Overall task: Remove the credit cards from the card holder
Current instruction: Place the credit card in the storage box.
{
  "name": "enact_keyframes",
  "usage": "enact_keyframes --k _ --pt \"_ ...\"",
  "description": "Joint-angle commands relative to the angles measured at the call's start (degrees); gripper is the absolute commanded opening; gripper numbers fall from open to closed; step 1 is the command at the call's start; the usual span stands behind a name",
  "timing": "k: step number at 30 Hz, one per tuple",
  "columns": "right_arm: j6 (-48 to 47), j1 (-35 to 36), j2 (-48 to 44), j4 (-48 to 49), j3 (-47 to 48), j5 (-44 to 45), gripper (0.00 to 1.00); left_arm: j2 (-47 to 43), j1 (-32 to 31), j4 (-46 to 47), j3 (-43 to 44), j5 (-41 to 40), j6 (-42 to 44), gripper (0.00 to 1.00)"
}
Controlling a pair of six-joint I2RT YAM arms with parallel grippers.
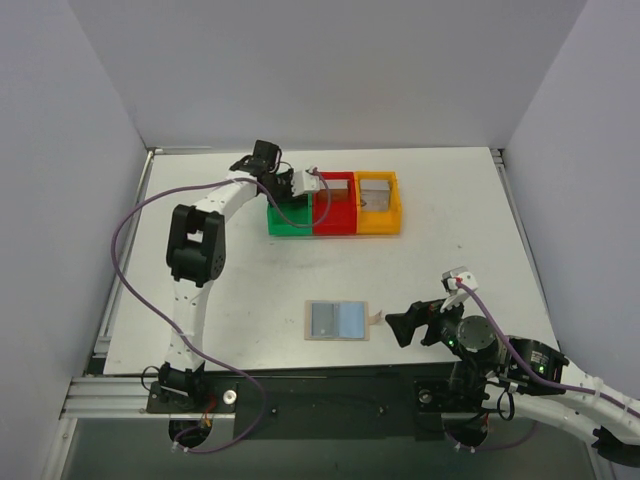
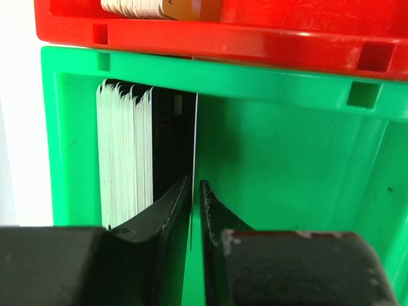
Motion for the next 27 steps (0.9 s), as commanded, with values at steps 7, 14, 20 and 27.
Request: enact_keyframes --k 7,14,20,27 --pt "-0.7 0.5 0.9 2.3 -0.7 1.3 1.00 -2.0 -0.1 6.1 -1.2 -3.6 -4.4 0.26" --pt "-0.6 0.5 1.0 2.6 -0.9 1.1 1.00 -2.8 0.1 8.5 -0.9 -6.0 -7.4 0.29" --pt "-0.6 0.5 1.1 2.8 -1.1 1.0 1.00 -3.7 0.0 10.3 -1.2 -7.4 -8.8 0.31" --pt "-0.5 0.4 1.1 3.0 -1.2 0.9 1.00 -4.5 -0.3 13.5 -1.2 -10.3 -10.9 0.34"
